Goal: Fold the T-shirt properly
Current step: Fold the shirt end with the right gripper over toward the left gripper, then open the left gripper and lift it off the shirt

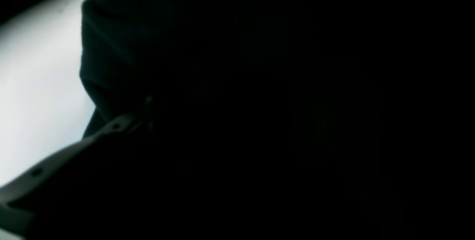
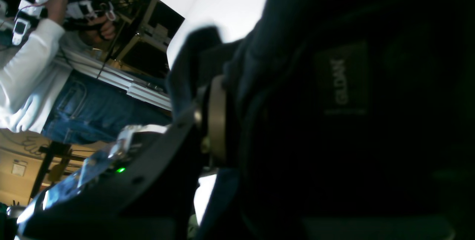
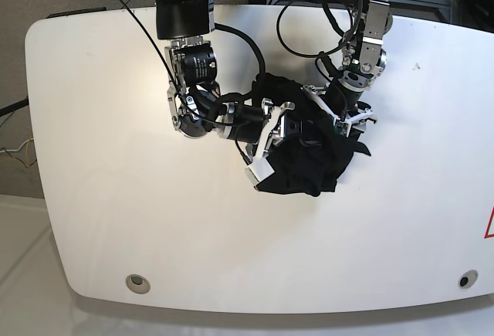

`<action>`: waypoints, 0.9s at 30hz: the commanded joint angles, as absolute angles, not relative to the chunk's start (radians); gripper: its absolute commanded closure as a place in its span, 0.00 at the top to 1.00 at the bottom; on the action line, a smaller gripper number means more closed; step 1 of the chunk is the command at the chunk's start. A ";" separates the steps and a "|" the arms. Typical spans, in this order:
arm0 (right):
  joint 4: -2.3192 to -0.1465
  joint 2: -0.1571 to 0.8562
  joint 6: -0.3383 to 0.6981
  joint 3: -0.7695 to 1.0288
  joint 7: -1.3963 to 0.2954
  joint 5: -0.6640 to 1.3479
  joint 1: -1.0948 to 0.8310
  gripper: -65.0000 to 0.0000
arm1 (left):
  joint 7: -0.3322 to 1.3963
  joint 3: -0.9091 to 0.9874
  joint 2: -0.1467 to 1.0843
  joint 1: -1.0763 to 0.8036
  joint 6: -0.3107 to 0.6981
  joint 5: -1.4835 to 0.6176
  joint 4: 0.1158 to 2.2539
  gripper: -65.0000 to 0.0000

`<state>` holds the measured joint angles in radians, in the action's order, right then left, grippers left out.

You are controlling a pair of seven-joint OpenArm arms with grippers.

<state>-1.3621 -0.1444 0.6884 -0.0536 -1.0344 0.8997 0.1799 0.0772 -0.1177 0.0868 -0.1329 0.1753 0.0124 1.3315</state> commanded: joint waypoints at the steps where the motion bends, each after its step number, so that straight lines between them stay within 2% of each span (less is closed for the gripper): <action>1: -1.374 -0.151 0.698 -0.059 -0.984 0.931 0.205 0.01 | 0.208 -0.117 0.096 -0.150 0.160 0.068 1.316 0.62; 4: -1.374 -0.139 0.698 -0.059 -0.977 0.931 0.208 0.02 | 0.208 -0.114 0.096 -0.148 0.159 0.068 1.326 0.62; 10: -1.374 -0.134 0.698 -0.059 -0.975 0.931 0.208 0.12 | 0.213 -0.068 0.094 -0.154 0.160 0.068 1.403 0.62; 27: -1.374 -0.134 0.698 -0.059 -0.974 0.929 0.208 0.10 | 0.213 -0.054 0.093 -0.147 0.159 0.068 1.460 0.63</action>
